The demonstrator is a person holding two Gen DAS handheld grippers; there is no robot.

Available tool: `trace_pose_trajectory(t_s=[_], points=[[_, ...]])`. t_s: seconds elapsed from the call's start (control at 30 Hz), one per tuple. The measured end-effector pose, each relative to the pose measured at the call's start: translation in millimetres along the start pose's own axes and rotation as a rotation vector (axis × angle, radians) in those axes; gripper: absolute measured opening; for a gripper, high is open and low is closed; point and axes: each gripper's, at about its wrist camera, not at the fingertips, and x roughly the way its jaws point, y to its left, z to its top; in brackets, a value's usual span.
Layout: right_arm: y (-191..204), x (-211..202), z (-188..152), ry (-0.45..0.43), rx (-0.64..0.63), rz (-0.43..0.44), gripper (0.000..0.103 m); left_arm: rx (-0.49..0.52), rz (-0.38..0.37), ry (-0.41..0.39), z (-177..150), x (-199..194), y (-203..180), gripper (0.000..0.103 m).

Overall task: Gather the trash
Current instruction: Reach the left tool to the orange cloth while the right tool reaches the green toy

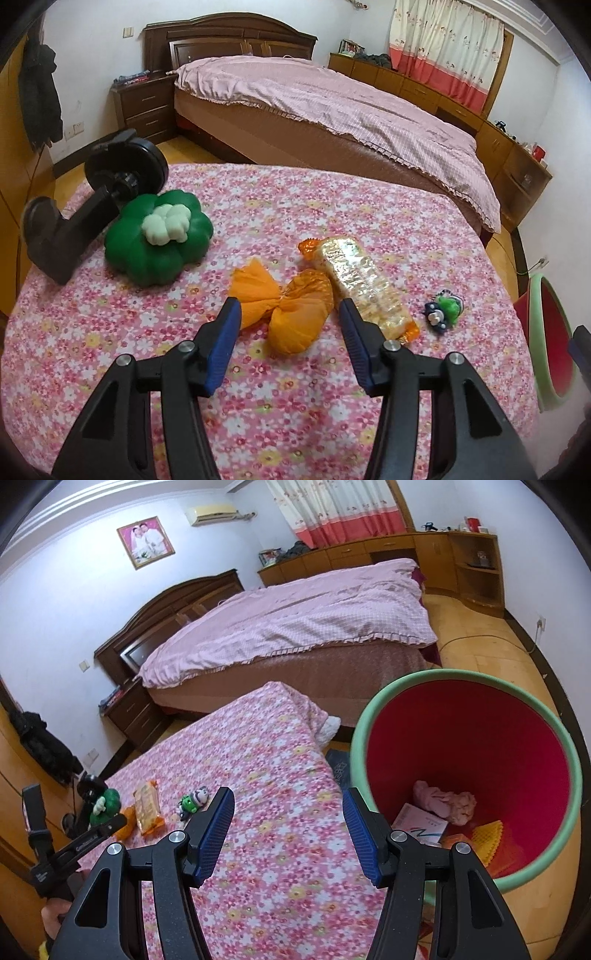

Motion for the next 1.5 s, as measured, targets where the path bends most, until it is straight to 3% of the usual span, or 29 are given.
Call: trace_pose_trajectory(t_s=[0.27, 0.43, 0.63, 1.0, 1.23, 1.43, 1.5], points=[[17.1, 21.7, -0.7, 0.042, -0.031, 0.007, 0.063, -0.024, -0.015, -0.01, -2.3, 13.3, 7.2, 0.055], [33.3, 35.8, -1.8, 0.065, -0.059, 0.012, 0.063, -0.032, -0.05, -0.028, -3.8, 12.9, 10.9, 0.04], [59.8, 56.9, -7.6, 0.105, -0.101, 0.029, 0.063, -0.02, -0.065, -0.045, -5.7, 8.9, 10.7, 0.03], [109.4, 105.5, -22.0, 0.186, -0.221, 0.021, 0.063, -0.039, -0.125, -0.059, -8.1, -4.2, 18.1, 0.024], [119.2, 125.9, -23.7, 0.197, -0.201, 0.024, 0.062, -0.056, -0.142, -0.059, -7.7, -2.8, 21.5, 0.022], [124.1, 131.0, -26.5, 0.164, -0.208, -0.01, 0.044, -0.059, -0.145, -0.063, -8.4, -3.4, 21.7, 0.022], [124.9, 130.7, -27.5, 0.159, -0.213, -0.012, 0.044, -0.059, -0.146, -0.065, -8.8, -4.7, 22.3, 0.022]])
